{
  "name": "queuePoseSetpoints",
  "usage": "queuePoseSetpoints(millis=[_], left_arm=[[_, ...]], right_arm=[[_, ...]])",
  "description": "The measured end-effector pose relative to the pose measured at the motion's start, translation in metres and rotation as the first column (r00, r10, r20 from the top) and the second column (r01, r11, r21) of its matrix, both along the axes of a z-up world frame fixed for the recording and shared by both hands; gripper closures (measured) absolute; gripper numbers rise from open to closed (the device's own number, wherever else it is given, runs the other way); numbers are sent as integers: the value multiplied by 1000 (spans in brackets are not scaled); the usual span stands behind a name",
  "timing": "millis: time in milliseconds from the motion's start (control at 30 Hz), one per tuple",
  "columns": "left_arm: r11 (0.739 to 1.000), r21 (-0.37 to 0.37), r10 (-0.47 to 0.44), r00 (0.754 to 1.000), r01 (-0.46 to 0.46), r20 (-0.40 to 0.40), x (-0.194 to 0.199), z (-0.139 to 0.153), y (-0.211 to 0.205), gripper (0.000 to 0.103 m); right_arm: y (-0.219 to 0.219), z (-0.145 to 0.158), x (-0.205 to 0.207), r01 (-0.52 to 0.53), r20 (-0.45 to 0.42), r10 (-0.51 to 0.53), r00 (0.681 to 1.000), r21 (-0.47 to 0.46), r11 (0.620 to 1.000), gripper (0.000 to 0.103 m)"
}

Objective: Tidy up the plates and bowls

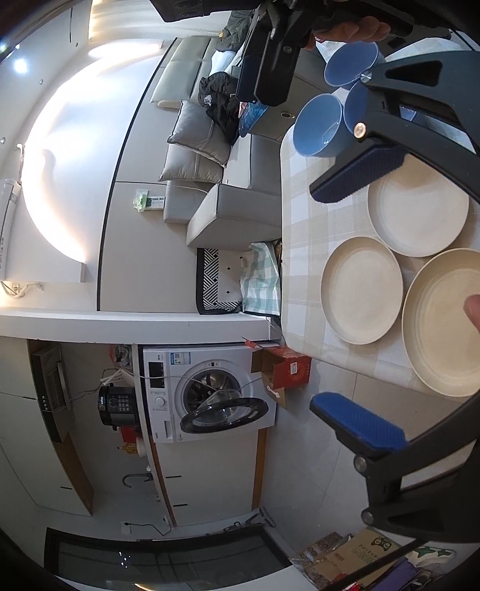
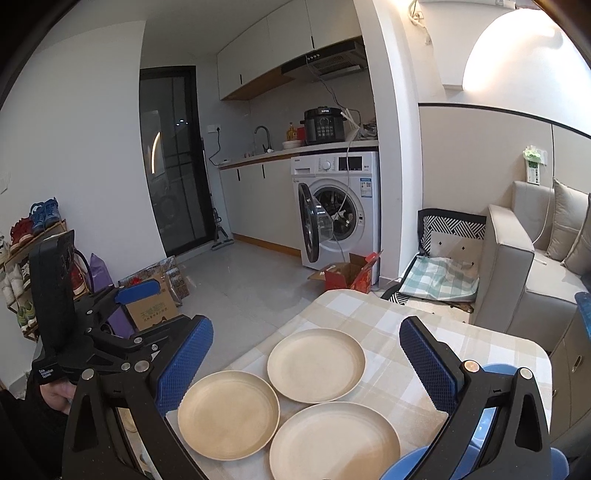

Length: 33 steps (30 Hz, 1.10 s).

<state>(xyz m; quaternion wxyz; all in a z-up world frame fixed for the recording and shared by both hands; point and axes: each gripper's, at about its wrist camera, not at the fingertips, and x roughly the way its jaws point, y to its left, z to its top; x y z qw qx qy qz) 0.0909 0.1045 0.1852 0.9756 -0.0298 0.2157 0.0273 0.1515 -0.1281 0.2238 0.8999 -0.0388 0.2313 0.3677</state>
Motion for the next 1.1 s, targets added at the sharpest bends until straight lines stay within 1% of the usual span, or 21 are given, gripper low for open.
queuePoseSetpoints(millis=[233,500,633,867,967,1100], left_arm=[[999,-20,30,998,-31,-59,41,-25,17,0],[997,-46,63,990,-69,-126,85,-61,37,0],[994,-63,78,984,-89,-160,104,-81,45,0],[989,-78,109,970,-129,-219,134,-118,58,0],[984,-95,122,961,-149,-248,145,-134,63,0],[981,-99,133,950,-167,-282,158,-156,66,0]], right_arm=[[21,-23,45,28,-81,-31,996,-37,999,0],[37,-61,90,59,-167,-72,983,-82,995,0],[44,-83,122,96,-243,-117,963,-96,991,0],[54,-117,163,145,-332,-170,928,-101,984,0],[61,-137,179,154,-366,-187,912,-117,981,0],[71,-165,198,166,-408,-215,887,-154,974,1]])
